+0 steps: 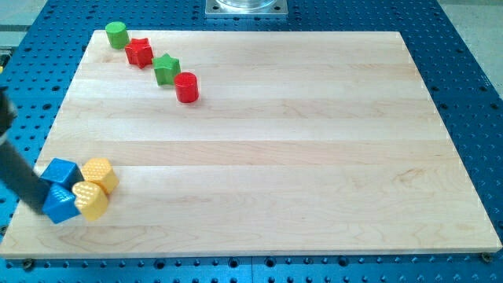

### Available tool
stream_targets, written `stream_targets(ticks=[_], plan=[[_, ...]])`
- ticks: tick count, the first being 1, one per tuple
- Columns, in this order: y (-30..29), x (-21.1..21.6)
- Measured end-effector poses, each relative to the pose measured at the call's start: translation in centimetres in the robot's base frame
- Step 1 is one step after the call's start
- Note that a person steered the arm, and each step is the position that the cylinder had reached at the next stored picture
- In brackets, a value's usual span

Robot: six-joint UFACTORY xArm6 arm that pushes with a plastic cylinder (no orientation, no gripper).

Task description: Place the cube at the top of the hexagon

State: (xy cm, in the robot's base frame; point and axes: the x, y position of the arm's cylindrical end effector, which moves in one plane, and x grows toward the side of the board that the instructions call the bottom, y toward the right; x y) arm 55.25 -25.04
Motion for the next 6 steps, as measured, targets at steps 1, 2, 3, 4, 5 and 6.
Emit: stream_targets(ticks=[1, 2, 3, 4, 5, 6], plan=[[4.0, -3.1], [6.8, -5.0], [1.6, -3.7], [0.3, -0.8], [-4.3, -3.2], [-4.4, -7.4]])
